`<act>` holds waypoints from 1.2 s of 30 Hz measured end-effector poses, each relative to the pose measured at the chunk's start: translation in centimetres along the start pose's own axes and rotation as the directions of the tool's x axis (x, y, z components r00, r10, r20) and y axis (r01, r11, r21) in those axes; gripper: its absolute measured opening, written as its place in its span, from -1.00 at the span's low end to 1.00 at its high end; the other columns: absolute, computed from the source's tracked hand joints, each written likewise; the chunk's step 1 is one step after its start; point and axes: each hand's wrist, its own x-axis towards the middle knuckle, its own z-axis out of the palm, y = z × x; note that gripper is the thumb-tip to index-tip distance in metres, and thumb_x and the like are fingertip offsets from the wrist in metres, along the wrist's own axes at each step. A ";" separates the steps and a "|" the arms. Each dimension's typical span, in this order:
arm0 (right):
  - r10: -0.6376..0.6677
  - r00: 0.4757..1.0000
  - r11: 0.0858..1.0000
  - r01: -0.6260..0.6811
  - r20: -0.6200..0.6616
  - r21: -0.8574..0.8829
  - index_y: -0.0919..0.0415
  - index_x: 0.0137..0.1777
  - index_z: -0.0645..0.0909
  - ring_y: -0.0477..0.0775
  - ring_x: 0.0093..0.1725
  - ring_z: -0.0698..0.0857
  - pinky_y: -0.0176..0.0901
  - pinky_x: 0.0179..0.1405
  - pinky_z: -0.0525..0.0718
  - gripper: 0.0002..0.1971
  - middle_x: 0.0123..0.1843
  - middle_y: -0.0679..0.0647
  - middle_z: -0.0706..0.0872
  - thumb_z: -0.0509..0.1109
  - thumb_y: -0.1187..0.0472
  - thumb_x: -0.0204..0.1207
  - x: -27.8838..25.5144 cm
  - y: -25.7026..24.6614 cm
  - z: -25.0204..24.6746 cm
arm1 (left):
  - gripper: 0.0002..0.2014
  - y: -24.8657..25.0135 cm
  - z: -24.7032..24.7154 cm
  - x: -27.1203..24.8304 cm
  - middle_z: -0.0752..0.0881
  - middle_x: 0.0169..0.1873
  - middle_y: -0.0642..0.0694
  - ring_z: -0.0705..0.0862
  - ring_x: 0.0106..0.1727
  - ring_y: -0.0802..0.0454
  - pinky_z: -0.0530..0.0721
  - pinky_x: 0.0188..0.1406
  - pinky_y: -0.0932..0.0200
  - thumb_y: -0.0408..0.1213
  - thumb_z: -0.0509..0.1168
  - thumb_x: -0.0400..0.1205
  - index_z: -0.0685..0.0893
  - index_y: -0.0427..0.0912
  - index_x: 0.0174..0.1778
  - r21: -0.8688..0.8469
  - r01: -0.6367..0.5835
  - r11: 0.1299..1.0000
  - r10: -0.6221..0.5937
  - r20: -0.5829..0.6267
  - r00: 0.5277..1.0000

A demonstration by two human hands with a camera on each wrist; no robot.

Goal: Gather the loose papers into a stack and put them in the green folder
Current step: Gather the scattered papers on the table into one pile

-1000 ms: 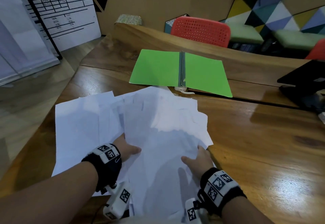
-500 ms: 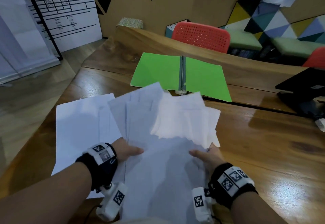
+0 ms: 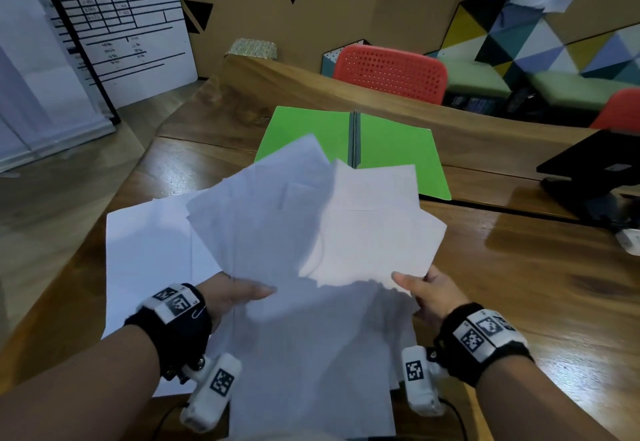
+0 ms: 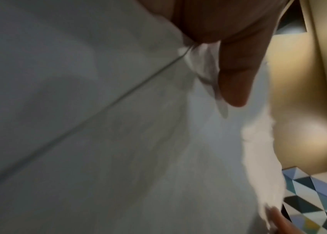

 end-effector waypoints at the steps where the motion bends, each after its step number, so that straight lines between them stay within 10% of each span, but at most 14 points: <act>1: -0.003 1.000 1.000 0.002 -0.012 -0.026 0.24 0.09 0.65 0.16 -0.16 0.74 -0.03 -0.18 0.69 -0.67 -0.13 0.12 0.81 0.55 0.37 0.31 -0.1 0.2 0.7 | -0.39 0.3 0.5 -0.2 0.86 -0.36 -0.07 0.81 -0.20 -0.04 0.71 0.01 0.09 0.03 0.72 -0.32 0.86 -0.16 -0.38 0.038 0.012 0.999 -0.013 0.022 1.000; 3: -0.015 0.998 0.998 0.011 -0.063 -0.057 0.29 -0.01 0.63 0.15 -0.18 0.71 -0.06 -0.18 0.72 -0.81 -0.10 0.17 0.75 0.44 0.49 0.41 0.1 1.1 1.9 | -0.63 0.8 1.4 -0.1 0.82 -0.43 -0.01 0.75 -0.32 0.02 0.69 -0.27 0.27 -0.06 0.66 0.15 0.80 -0.19 -0.27 0.195 0.043 0.980 -0.042 -0.010 0.999; 7: -0.002 0.984 0.970 -0.042 -0.180 -0.241 0.25 0.13 0.58 0.22 -0.04 0.75 0.02 -0.04 0.76 -0.72 -0.02 0.20 0.76 0.46 0.38 0.43 0.9 3.5 2.3 | -0.24 -0.9 1.1 1.4 0.73 0.18 -0.22 0.70 0.18 -0.18 0.62 0.28 -0.05 0.04 0.53 0.22 0.60 -0.28 0.29 0.343 0.044 0.938 -0.005 -0.113 0.994; 10: 0.027 0.970 0.933 -0.111 -0.242 -0.342 0.12 0.07 0.59 0.21 0.00 0.72 0.03 0.04 0.69 -0.84 -0.05 0.13 0.74 0.39 0.22 0.51 1.7 4.7 1.3 | -0.42 -1.5 1.4 1.2 0.69 0.25 -0.21 0.65 0.27 -0.17 0.55 0.33 -0.01 -0.19 0.49 0.43 0.55 -0.26 0.36 0.413 0.061 0.909 -0.031 -0.079 0.996; 15: 0.053 0.954 0.922 -0.161 -0.295 -0.353 0.12 -0.32 0.57 0.15 -0.27 0.55 -0.12 -0.28 0.46 -0.71 -0.35 0.09 0.58 0.21 0.09 0.64 2.7 4.9 0.1 | -0.11 -2.3 0.9 1.0 0.69 0.26 -0.17 0.64 0.28 -0.14 0.53 0.40 -0.12 0.03 0.44 0.08 0.52 -0.20 0.39 0.453 0.048 0.890 -0.058 0.007 0.998; 22: -0.041 0.930 0.891 -0.131 -0.365 -0.435 0.36 0.13 0.52 0.14 -0.01 0.51 -0.16 -0.02 0.36 -0.72 -0.03 0.24 0.61 0.10 0.16 0.68 3.8 2.7 -0.6 | -0.34 -2.0 2.5 -0.1 0.69 0.07 -0.08 0.66 0.17 -0.17 0.57 0.33 -0.14 -0.25 0.42 0.21 0.40 -0.03 0.26 0.270 0.061 0.961 -0.078 0.051 0.996; 28: -0.025 0.915 0.759 -0.246 -0.403 -0.603 0.42 0.24 0.54 0.39 0.24 0.60 0.05 0.21 0.53 -0.63 0.23 0.41 0.64 0.02 0.21 0.69 3.6 1.0 -1.2 | 0.02 -2.5 2.0 0.7 0.60 0.23 -0.09 0.61 0.23 -0.08 0.59 0.25 -0.01 -0.22 0.47 0.14 0.17 -0.15 0.55 0.318 0.017 0.948 -0.035 0.051 0.998; 36: -0.059 0.918 0.776 -0.206 -0.393 -0.596 0.40 0.06 0.50 0.25 -0.09 0.57 0.00 -0.04 0.54 -0.79 -0.06 0.30 0.64 0.18 0.23 0.61 3.3 1.5 -1.4 | 0.08 -2.6 1.3 1.2 0.58 0.34 -0.05 0.58 0.35 -0.07 0.51 0.42 -0.05 -0.04 0.42 0.08 0.12 -0.01 0.57 0.476 -0.042 0.878 0.012 0.066 0.998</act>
